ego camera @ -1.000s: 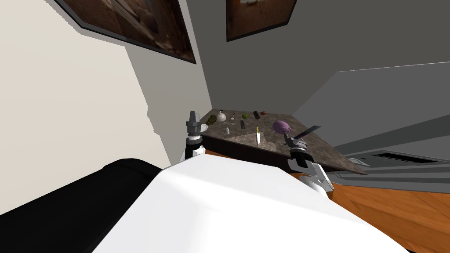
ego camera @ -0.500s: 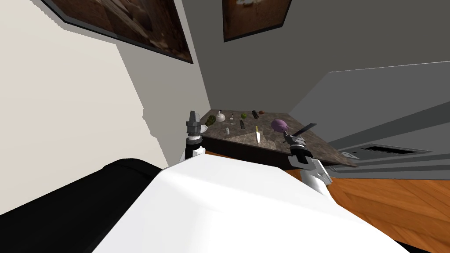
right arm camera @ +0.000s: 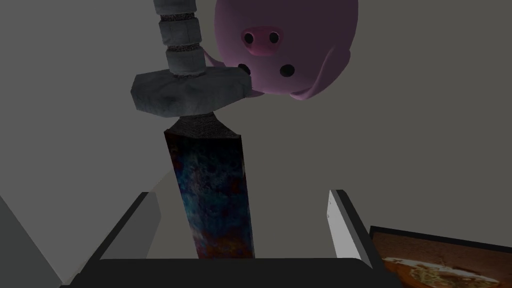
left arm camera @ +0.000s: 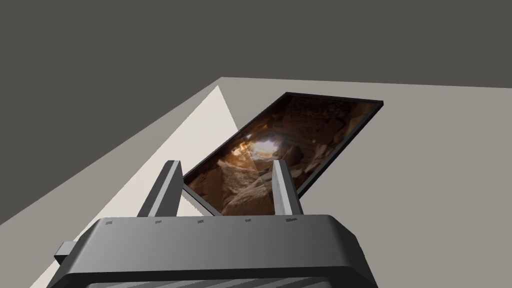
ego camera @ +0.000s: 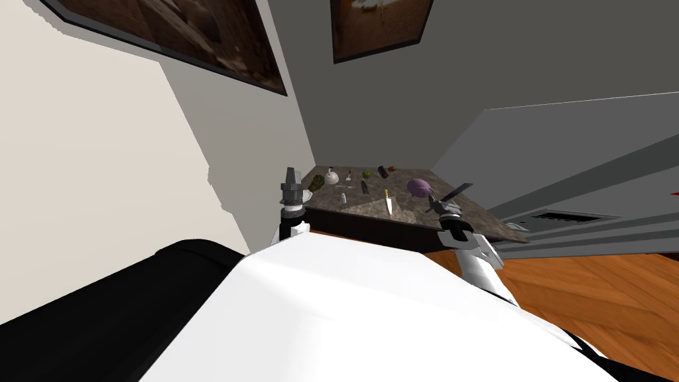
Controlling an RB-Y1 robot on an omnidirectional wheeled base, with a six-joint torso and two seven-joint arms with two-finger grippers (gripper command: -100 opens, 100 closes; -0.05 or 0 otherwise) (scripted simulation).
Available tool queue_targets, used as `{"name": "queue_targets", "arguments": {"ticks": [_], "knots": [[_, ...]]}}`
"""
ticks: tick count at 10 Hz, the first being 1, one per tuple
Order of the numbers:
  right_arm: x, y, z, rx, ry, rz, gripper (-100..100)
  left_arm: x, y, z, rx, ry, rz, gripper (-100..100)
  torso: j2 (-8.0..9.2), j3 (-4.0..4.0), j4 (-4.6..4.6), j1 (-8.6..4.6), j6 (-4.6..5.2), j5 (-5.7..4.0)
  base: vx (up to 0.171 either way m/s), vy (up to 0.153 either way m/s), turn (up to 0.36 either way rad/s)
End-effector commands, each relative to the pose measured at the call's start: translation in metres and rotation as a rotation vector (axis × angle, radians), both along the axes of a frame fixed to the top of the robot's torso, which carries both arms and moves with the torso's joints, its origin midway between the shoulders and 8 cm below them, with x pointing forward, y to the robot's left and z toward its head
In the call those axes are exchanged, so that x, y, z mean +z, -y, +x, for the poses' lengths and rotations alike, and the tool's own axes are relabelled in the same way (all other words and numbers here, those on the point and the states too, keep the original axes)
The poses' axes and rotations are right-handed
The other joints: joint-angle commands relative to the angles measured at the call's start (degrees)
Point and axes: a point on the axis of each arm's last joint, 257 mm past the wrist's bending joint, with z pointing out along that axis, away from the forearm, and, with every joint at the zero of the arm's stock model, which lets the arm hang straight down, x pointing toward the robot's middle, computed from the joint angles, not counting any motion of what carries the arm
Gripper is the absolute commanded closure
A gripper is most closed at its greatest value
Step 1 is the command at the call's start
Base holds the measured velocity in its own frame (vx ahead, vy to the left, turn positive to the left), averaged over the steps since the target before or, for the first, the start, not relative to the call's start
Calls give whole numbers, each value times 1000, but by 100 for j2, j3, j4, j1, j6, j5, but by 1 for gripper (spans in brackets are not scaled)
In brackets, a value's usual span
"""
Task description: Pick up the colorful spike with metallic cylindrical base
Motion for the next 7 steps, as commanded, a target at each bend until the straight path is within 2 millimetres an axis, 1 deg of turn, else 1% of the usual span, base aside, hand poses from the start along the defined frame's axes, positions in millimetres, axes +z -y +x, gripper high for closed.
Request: {"name": "queue_targets", "arguments": {"ticks": [1,2,3,4,5,6,7], "knots": [[21,3,15,25,27,-20,-100,0,0,0,0,0,0,0,0,0,0,0,0,0,-3,69,-131],[15,5,16,17,18,-10,-100,0,0,0,0,0,0,0,-2,-1,1,3,0,2,-4,65,-72],[1,11,11,3,-7,4,-100,0,0,0,0,0,0,0,-2,-1,0,1,-1,1,-5,33,4],[30,13,26,30,33,-23,-100,0,0,0,0,0,0,0,-1,-1,0,-9,-1,-2,-11,40,-140],[14,20,22,11,3,-4,-100,0,0,0,0,0,0,0,0,0,1,-9,2,-1,-8,50,-93],[10,21,20,7,-4,0,-100,0,0,0,0,0,0,0,0,0,0,-6,0,-2,-1,33,9],[12,19,21,11,2,-4,-100,0,0,0,0,0,0,0,-2,-1,0,-10,-2,-2,0,11,5]]}}
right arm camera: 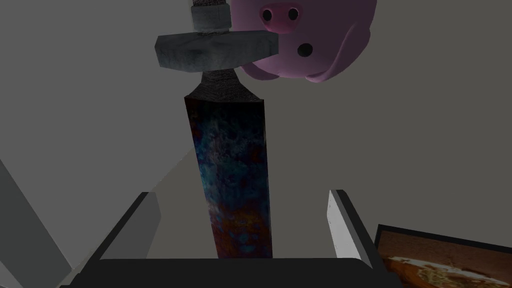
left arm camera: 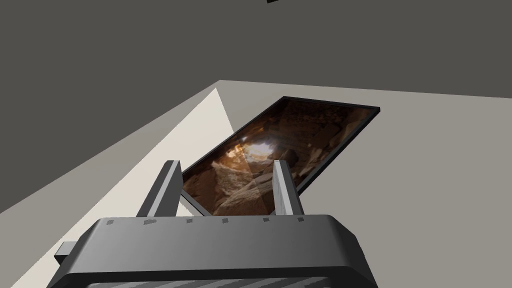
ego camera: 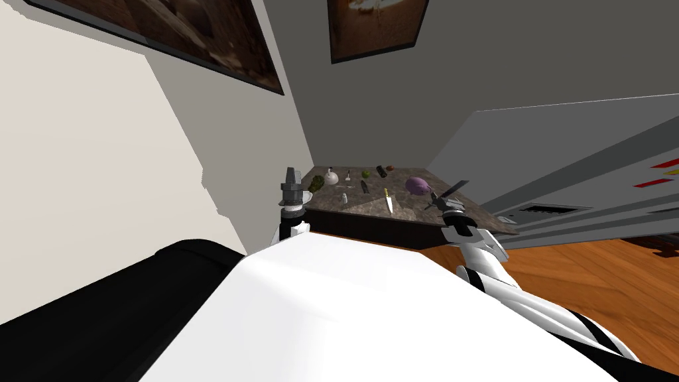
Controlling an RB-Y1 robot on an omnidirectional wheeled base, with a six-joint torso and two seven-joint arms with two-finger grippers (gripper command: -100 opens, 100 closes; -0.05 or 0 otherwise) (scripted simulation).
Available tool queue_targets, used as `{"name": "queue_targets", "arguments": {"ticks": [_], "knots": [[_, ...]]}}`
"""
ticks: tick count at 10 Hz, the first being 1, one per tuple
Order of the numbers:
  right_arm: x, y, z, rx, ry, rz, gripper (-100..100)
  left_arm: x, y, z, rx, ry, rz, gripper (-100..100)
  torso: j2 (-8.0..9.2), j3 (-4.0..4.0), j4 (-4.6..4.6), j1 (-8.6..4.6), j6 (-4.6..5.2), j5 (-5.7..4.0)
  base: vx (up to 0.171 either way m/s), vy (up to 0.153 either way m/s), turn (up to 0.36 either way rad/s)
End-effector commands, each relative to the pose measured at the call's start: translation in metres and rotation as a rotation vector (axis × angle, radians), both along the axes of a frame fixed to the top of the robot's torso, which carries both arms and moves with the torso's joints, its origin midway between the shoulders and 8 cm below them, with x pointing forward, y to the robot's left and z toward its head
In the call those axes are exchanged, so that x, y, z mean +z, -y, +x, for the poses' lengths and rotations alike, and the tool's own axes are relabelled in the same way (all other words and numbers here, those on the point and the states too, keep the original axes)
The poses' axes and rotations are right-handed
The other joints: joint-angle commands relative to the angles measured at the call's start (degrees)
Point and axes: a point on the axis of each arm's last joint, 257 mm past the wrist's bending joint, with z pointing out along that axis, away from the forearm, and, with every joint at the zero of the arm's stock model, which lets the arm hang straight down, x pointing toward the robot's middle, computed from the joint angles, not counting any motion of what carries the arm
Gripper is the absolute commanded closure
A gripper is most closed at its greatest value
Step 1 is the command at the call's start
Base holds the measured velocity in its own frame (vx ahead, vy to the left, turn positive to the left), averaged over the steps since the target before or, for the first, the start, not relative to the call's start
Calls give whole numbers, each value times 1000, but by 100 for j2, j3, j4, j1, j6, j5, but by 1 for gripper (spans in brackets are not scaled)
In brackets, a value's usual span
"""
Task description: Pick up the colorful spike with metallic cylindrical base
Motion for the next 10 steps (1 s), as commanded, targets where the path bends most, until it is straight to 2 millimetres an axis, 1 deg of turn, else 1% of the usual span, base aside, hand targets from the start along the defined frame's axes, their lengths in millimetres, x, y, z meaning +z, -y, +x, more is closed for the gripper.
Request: {"name": "queue_targets", "arguments": {"ticks": [1,5,6,7,8,9,10], "knots": [[0,0,0,0,0,0,100,0,0,0,0,0,0,0,0,0,0,0,0,0,0,0,0],[0,0,0,0,0,-2,100,0,0,0,0,0,0,0,0,0,0,-7,-1,-5,0,0,0],[0,0,0,0,0,-2,0,0,0,0,0,0,0,0,0,0,0,-7,-1,-4,0,0,0],[-23,-4,-14,-21,-32,21,100,0,0,0,0,0,0,0,0,0,0,-7,-1,-4,15,-52,144],[-11,-9,-10,-8,-10,7,100,0,0,0,0,0,0,0,-3,-9,-16,-18,-14,-27,-2,-72,91],[-37,-11,-25,-36,-46,35,100,0,0,0,0,0,0,0,-10,-15,-20,-26,-20,-35,5,-101,158],[-28,-14,-24,-25,-31,21,100,0,0,0,0,0,0,0,-20,-29,-38,-39,-33,-61,5,-75,86]]}}
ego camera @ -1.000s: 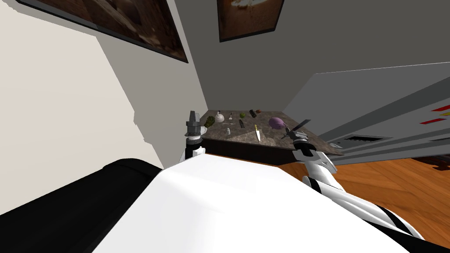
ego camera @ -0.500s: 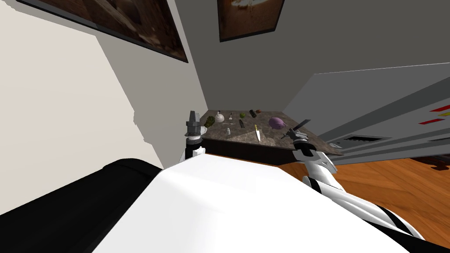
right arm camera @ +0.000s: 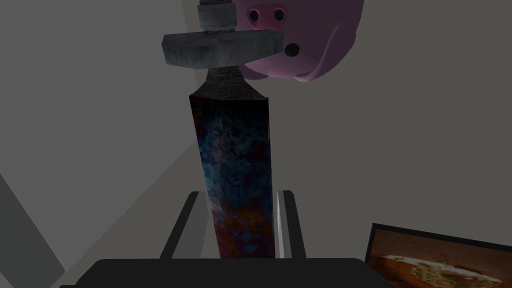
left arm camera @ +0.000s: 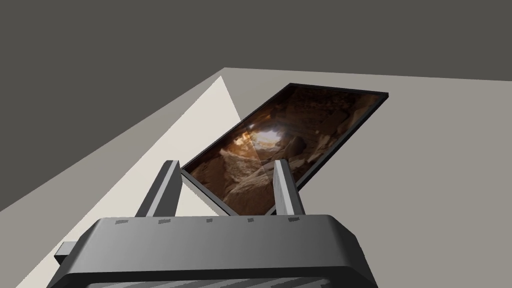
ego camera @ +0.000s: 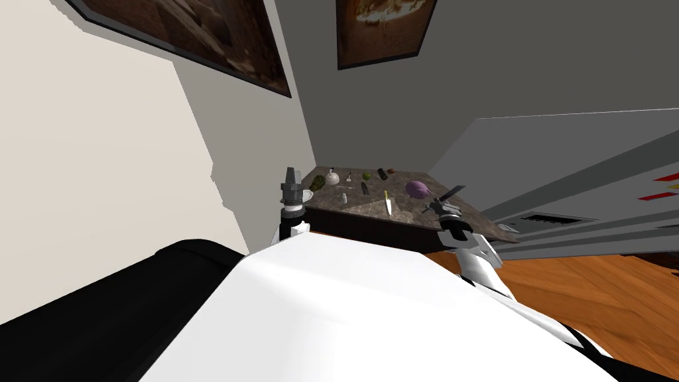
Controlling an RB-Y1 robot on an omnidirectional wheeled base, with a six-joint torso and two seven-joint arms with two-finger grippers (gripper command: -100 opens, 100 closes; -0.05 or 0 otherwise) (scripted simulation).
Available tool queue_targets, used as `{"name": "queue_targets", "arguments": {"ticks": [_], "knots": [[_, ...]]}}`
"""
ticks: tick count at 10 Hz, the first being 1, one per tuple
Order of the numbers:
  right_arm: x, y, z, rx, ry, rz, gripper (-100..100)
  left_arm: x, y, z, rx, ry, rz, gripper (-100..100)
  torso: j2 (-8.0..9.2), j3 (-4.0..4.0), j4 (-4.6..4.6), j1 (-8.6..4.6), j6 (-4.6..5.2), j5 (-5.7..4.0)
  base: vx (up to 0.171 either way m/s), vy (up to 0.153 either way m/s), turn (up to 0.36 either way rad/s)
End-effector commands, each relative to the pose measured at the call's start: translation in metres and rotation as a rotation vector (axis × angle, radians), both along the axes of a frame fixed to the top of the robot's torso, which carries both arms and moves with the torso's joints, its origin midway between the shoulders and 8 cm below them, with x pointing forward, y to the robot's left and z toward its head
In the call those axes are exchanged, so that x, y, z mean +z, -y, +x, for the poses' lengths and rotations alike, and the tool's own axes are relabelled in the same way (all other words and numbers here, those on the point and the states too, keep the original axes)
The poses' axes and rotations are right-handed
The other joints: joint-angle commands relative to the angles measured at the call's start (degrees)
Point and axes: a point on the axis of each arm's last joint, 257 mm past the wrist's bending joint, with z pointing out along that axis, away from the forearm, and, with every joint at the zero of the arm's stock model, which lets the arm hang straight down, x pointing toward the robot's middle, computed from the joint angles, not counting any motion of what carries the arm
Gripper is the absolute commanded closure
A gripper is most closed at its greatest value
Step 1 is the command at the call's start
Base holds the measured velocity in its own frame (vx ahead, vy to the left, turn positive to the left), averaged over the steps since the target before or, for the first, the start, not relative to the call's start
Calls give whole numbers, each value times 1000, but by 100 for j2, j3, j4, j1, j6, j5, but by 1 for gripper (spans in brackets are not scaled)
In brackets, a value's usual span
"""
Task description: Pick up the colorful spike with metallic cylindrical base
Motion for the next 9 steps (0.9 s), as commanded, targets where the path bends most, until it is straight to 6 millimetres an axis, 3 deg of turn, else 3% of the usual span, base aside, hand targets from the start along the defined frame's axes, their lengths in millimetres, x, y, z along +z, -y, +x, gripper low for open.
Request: {"name": "queue_targets", "arguments": {"ticks": [1,2,3,4,5,7,8,9], "knots": [[3,-6,-3,8,7,-4,100,0,0,0,0,0,0,0,0,0,0,0,0,0,0,-15,-5],[6,-8,-1,11,12,-7,100,0,0,0,0,0,0,0,-5,-3,-2,10,3,1,-2,11,-25],[-18,-9,-18,-19,-22,18,100,0,0,0,0,0,0,0,-7,-4,-1,18,2,2,9,-35,119],[-3,-14,-15,-5,2,1,100,0,0,0,0,0,0,0,-10,-10,-10,7,-4,-11,11,-60,94],[-25,-14,-32,-38,-30,23,100,0,0,0,0,0,0,0,-17,-15,-13,-1,-9,-18,9,-83,150],[-3,-22,-27,-18,8,-1,100,0,0,0,0,0,0,0,-29,-35,-41,-19,-12,-57,-6,-45,44],[-26,-21,-48,-56,-29,23,100,0,0,0,0,0,0,0,-31,-35,-39,-8,-12,-53,0,-41,143],[-12,-25,-45,-44,-5,8,100,0,0,0,0,0,0,0,-33,-38,-44,-16,-14,-62,-1,-50,75]]}}
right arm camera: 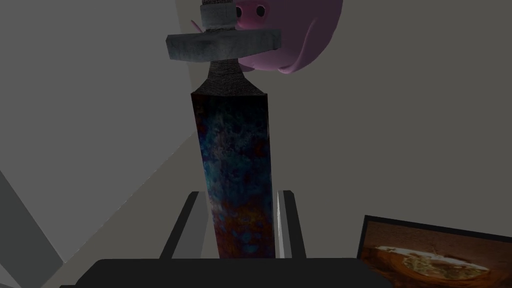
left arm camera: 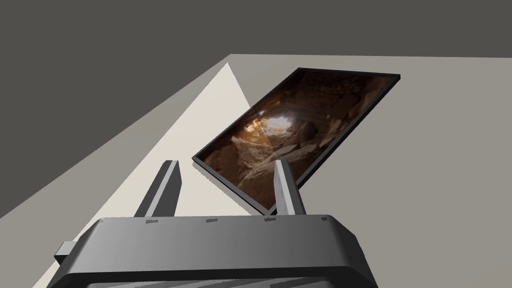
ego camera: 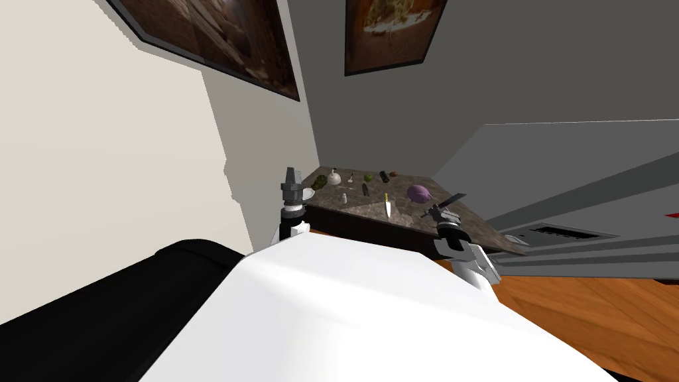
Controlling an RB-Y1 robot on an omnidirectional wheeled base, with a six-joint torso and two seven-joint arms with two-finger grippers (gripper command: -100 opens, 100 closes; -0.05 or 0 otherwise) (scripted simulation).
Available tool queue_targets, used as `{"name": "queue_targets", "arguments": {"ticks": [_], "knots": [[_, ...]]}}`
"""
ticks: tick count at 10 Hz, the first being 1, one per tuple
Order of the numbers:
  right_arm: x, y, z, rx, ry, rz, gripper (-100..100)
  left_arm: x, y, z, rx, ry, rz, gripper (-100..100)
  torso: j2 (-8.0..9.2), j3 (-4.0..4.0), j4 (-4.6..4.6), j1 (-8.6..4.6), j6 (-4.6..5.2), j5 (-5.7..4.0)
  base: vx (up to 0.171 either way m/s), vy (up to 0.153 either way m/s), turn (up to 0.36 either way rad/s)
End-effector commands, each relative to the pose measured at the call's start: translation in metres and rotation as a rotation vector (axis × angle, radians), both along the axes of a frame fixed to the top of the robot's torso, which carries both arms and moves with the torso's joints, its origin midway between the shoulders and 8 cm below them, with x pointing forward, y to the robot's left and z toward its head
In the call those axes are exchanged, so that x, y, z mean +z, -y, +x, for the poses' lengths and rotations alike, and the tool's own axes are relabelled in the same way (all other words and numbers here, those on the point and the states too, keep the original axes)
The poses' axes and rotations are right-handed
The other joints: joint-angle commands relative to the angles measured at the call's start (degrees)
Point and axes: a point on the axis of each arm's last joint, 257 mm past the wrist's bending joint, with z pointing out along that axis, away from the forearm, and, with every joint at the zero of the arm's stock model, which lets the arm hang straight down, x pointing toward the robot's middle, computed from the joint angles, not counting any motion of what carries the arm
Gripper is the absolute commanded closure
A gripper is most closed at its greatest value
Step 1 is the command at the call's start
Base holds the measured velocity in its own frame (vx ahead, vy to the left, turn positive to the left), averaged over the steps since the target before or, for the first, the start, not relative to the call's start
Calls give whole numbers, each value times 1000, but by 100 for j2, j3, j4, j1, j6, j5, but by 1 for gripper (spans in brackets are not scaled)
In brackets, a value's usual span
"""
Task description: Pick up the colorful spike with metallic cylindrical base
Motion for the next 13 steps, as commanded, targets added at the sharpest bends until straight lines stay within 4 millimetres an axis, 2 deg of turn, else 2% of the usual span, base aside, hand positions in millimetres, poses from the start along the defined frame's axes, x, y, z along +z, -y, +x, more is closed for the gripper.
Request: {"name": "queue_targets", "arguments": {"ticks": [1,2,4,5,7,8,9,10,11,13], "knots": [[12,-5,3,7,20,-11,100,0,0,0,0,0,0,0,0,0,0,0,0,0,-4,-23,-9],[-9,-3,-19,-34,-16,11,100,0,0,0,0,0,0,0,-2,0,2,8,-1,4,2,-53,121],[12,-9,-14,-17,20,-11,100,0,0,0,0,0,0,0,-4,-3,-1,-5,2,-3,0,-39,48],[-10,-5,-36,-63,-20,13,100,0,0,0,0,0,0,0,-4,-1,1,5,1,1,-2,-48,142],[14,-12,-31,-45,21,-13,100,0,0,0,0,0,0,0,-3,-3,-4,-8,3,-7,-2,-44,38],[-3,-8,-54,-91,-13,3,100,0,0,0,0,0,0,0,-3,-3,-2,0,3,-2,-2,-51,151],[12,-12,-51,-80,12,-11,100,0,0,0,0,0,0,0,-2,-4,-6,-7,1,-10,-9,-52,81],[18,-14,-49,-76,22,-17,100,0,0,0,0,0,0,0,-2,-3,-3,-9,5,-6,-3,-25,-19],[3,-9,-72,-124,-12,-1,100,0,0,0,0,0,0,0,-3,-3,-2,1,4,-2,-2,-43,145],[24,-14,-69,-110,23,-23,100,0,0,0,0,0,0,0,-3,-4,-5,-7,4,-5,-2,-42,37]]}}
